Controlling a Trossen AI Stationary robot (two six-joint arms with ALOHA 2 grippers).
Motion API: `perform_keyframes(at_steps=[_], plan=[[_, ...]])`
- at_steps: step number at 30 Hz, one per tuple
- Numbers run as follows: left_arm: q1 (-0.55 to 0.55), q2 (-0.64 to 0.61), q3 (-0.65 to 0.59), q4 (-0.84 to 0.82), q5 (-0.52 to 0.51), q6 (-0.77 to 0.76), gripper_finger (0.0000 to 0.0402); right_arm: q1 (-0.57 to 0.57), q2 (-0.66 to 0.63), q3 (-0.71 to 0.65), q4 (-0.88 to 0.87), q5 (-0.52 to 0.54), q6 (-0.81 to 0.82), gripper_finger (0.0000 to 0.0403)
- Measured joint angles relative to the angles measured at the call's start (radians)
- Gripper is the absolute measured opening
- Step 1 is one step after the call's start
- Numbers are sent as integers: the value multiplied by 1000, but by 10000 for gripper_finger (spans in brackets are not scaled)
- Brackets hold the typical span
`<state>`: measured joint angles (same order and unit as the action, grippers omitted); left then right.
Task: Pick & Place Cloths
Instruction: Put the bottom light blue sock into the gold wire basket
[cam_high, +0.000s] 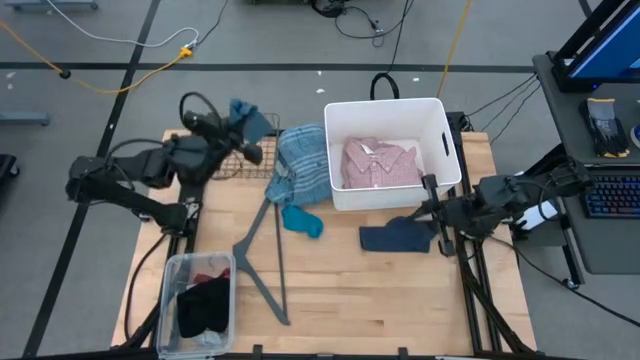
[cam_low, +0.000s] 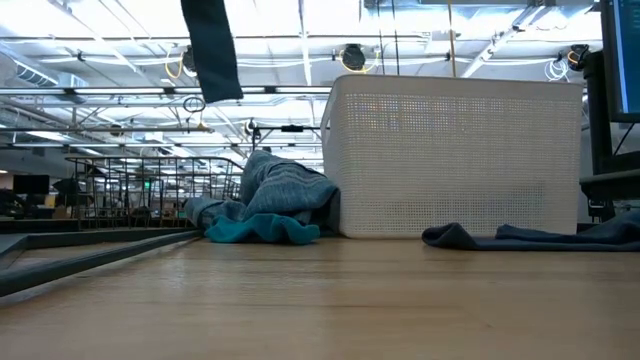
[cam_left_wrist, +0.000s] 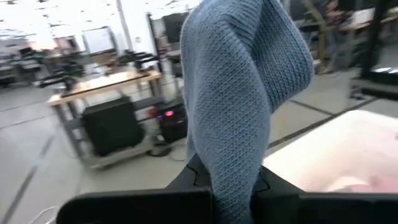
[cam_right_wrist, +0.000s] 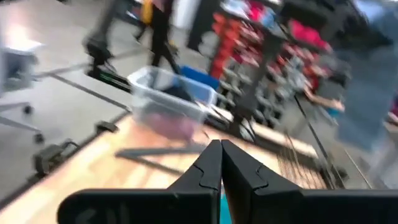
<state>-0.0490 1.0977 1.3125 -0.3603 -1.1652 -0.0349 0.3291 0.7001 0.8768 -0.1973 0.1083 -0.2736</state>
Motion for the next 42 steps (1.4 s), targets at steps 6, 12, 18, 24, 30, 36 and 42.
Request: perform_keyframes(at_steps=[6, 12, 18, 24, 30, 36, 42], plan=[[195, -6, 0, -119, 198, -41, 7, -16, -31, 0, -77, 47, 70, 0], [379, -4, 0, -251, 333, -129, 7, -15, -84, 0, -89, 47, 135, 0], [511, -4, 0, -322, 392, -152, 7, -15, -107, 0, -108, 80, 173, 0], [611, 48, 0, -367, 468, -153, 7, -15, -106, 0, -116, 100, 162, 0], [708, 144, 0, -369, 651, -156, 7, -15, -106, 0, -117, 101, 159, 0], [782, 227, 0, -372, 809, -162, 7, -15, -106, 0, -116, 101, 157, 0], [823, 285, 0, -450, 827, -166, 8, -15, -106, 0, -118, 101, 157, 0]])
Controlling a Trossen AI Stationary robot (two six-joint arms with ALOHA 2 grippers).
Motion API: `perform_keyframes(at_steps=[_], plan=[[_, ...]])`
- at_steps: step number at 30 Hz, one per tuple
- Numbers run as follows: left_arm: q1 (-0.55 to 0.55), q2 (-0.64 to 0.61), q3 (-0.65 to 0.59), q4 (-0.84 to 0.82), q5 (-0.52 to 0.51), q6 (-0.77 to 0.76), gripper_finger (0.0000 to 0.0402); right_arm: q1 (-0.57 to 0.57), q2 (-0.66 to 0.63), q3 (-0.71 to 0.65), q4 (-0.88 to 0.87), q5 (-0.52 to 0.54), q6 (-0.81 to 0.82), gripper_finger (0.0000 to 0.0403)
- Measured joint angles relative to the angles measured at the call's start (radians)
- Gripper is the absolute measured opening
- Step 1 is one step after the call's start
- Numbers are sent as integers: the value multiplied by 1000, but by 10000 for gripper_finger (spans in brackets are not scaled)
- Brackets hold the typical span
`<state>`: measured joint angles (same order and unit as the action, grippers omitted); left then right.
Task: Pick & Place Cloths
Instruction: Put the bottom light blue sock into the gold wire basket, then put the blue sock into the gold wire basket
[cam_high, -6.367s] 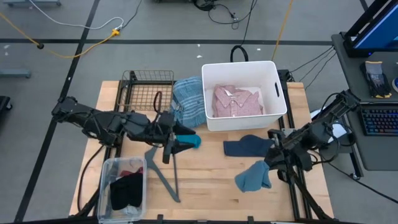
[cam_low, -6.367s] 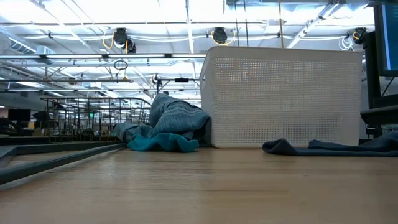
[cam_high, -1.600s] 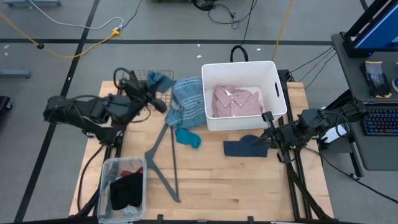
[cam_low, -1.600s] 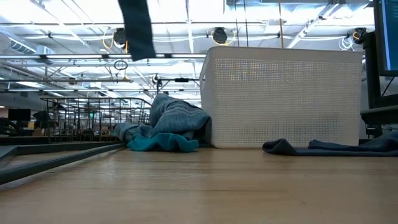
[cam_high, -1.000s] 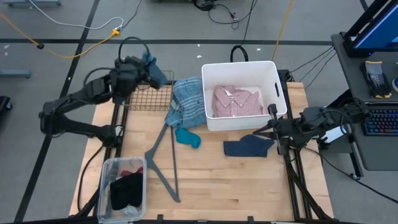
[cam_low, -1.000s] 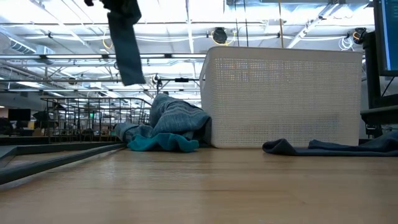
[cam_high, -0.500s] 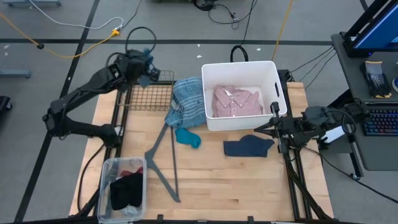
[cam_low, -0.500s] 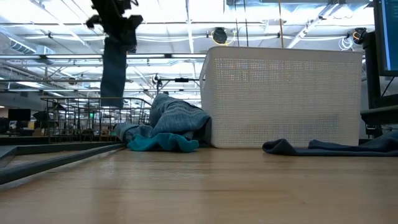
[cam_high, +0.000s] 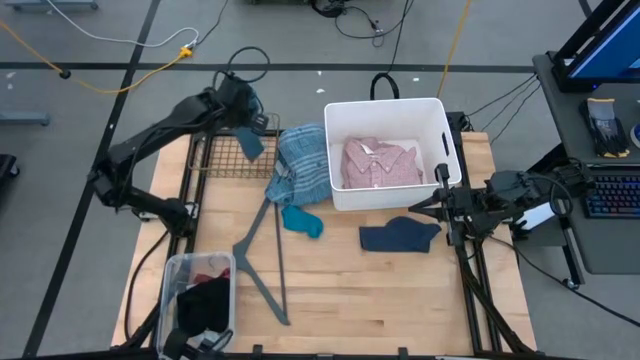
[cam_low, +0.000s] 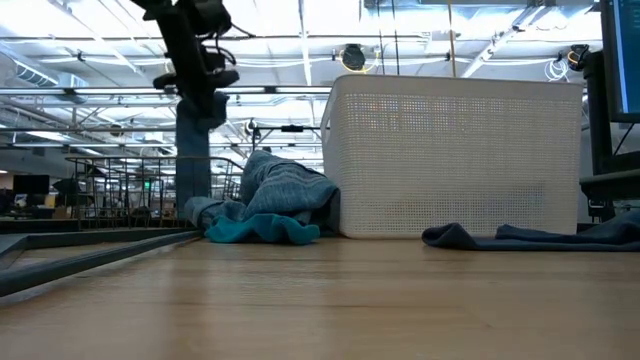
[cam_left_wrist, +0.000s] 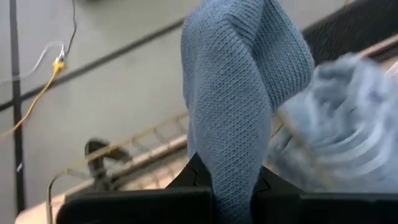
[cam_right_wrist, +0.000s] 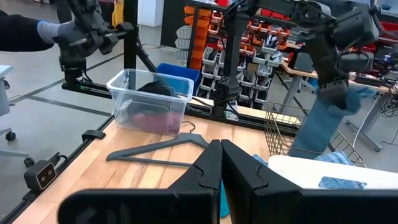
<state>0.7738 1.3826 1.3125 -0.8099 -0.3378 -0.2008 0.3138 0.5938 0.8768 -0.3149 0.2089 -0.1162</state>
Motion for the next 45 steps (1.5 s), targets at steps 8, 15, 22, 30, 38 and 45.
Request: perform_keyframes(at_steps=[8, 15, 22, 30, 38, 45], plan=[[12, 66, 0, -134, 1, -15, 7, 0, 0, 0, -6, 6, -4, 0], [12, 84, 0, -139, 42, -10, 43, 0, 0, 0, -5, 5, -4, 0], [12, 84, 0, -182, 51, -19, 87, 0, 0, 0, -5, 5, -4, 0], [10, 84, 0, -225, 51, -42, 170, 0, 0, 0, -5, 1, -4, 0], [-3, 39, 0, -227, 124, -60, 217, 0, 0, 0, -5, 0, -4, 0], [-115, -102, 0, -117, 212, -119, 184, 0, 0, 0, -5, 0, -1, 0]])
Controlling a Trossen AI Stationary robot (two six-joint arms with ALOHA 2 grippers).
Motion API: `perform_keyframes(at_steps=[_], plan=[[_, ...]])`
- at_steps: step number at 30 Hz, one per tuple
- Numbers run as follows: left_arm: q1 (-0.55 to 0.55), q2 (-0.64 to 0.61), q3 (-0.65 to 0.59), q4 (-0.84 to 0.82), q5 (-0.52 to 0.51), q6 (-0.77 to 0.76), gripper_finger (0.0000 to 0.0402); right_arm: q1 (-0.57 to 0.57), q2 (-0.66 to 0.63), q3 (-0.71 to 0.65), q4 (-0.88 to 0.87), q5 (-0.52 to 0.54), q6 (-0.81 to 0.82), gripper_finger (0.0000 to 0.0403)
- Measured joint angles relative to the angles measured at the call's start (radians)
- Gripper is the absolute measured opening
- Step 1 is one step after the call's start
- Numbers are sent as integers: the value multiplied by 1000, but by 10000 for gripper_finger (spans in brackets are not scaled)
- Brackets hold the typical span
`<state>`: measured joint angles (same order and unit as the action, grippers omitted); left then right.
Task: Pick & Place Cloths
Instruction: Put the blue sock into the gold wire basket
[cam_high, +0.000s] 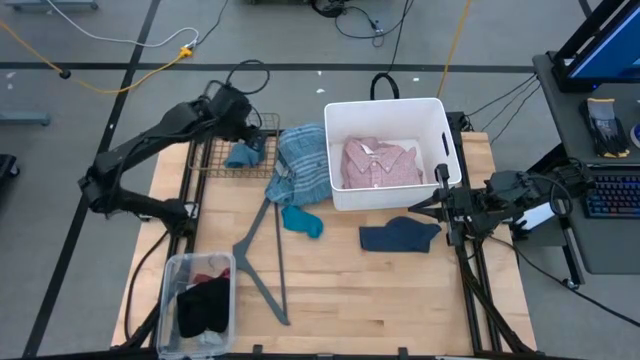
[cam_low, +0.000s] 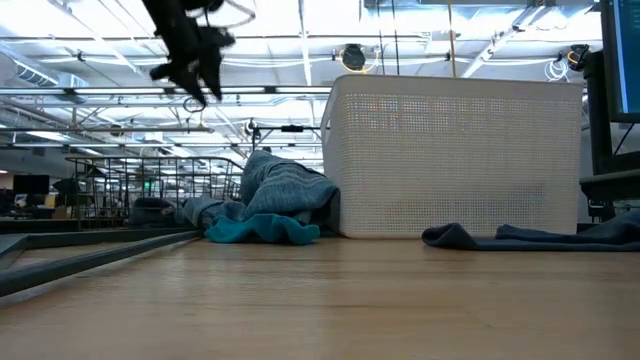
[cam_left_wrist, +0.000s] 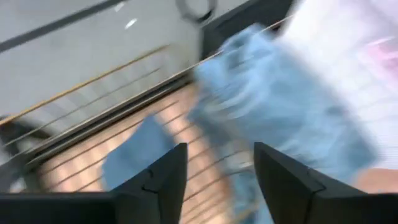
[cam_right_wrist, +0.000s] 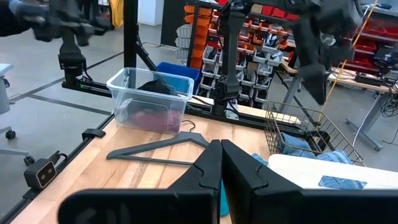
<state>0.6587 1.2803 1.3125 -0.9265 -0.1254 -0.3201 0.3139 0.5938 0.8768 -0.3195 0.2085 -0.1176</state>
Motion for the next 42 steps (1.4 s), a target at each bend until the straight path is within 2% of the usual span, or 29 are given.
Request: perform_keyframes(at_steps=[6, 12, 18, 24, 28, 31, 36, 42], plan=[[-126, -87, 0, 76, 31, -39, 101, 0, 0, 0, 0, 0, 56, 1], [-273, -116, 0, 110, 30, -111, 10, 0, 0, 0, 0, -1, 82, 8], [-449, -116, 0, 210, -19, -168, 10, 1, 0, 0, -15, -76, 64, 8], [-660, -116, 0, 264, -184, -219, 6, 20, 2, 0, -33, -183, 43, 2], [-797, -117, -21, 315, -297, -252, 3, 52, 10, 0, -35, -190, -6, 1], [-877, -117, -92, 415, -361, -266, 3, 82, 21, 0, -35, -192, -28, 1], [-938, -124, -217, 536, -385, -307, 4, 136, 63, 0, -45, -192, -33, 1], [-926, -193, -301, 541, -399, -306, 4, 179, 134, 0, -149, -185, -32, 1]])
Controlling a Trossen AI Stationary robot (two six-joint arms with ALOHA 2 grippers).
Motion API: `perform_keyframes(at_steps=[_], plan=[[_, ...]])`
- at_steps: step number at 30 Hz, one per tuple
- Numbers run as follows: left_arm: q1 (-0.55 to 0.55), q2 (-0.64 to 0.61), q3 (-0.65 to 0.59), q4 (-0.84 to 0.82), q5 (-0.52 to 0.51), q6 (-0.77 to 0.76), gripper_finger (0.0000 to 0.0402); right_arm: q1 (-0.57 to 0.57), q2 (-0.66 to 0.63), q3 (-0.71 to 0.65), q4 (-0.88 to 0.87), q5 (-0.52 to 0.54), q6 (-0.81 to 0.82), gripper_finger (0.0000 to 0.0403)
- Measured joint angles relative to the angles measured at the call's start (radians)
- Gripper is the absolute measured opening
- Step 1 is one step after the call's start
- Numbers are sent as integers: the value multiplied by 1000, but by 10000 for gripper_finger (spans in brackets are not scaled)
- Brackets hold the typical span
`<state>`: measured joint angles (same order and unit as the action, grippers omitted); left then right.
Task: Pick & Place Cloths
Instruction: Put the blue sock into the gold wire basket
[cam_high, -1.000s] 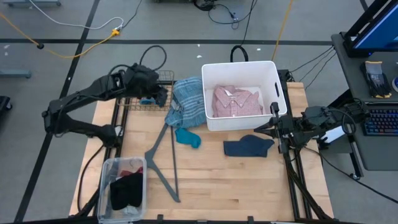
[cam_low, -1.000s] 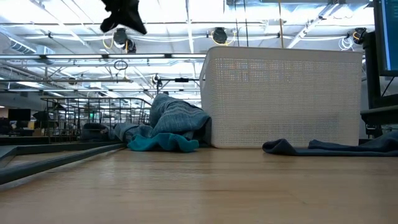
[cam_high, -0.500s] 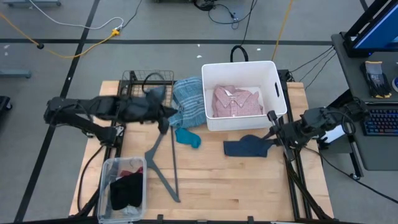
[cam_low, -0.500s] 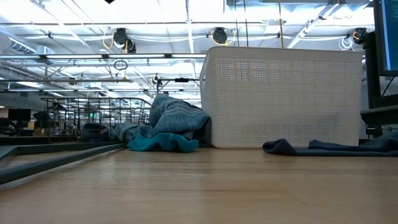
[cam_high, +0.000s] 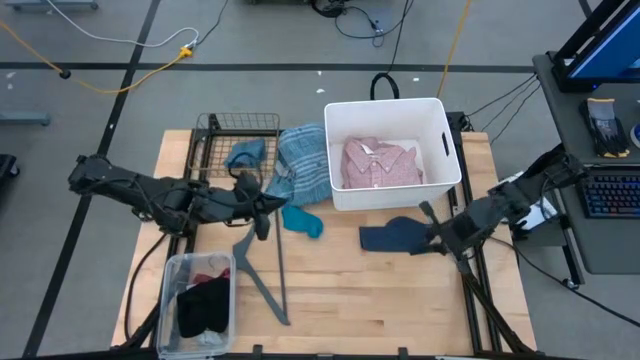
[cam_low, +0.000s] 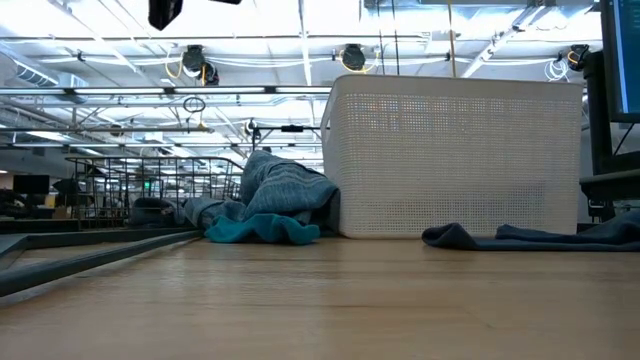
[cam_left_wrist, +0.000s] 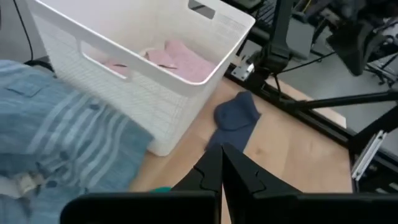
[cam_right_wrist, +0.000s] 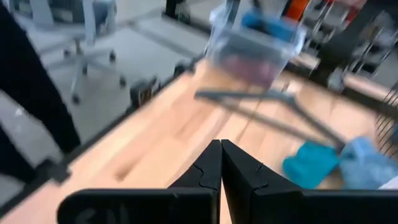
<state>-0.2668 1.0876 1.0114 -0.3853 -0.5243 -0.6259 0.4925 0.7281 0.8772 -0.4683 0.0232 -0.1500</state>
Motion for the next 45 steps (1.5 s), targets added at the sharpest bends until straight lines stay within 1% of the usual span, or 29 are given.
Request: perform_keyframes(at_steps=[5, 9, 15, 22, 25, 29, 34, 37, 41, 45], plan=[[11, -110, -78, 41, 9, 49, 4, 15, 87, 0, -89, 6, 6, 1], [8, -200, -144, 56, 34, 52, 2, 16, 165, 0, -189, 8, 30, 1], [3, -310, -201, 53, 46, 84, 4, 16, 271, 0, -397, 6, 103, 1], [3, -373, -212, 44, 76, 117, 10, 16, 347, 0, -692, 40, 104, 1], [3, -376, -212, 44, 89, 128, 10, 16, 360, 0, -763, 72, 79, 2], [3, -376, -212, 44, 89, 127, 2, 16, 361, 0, -776, 84, 73, 4], [3, -376, -212, 46, 89, 126, 13, 16, 361, 0, -778, 84, 18, 4], [3, -376, -212, 46, 89, 126, 11, 16, 361, 0, -778, 84, -21, 6], [3, -376, -212, 46, 89, 124, 2, 15, 361, 0, -778, 84, -56, 23], [3, -376, -212, 46, 89, 124, 11, 15, 361, 0, -778, 83, -74, 52]])
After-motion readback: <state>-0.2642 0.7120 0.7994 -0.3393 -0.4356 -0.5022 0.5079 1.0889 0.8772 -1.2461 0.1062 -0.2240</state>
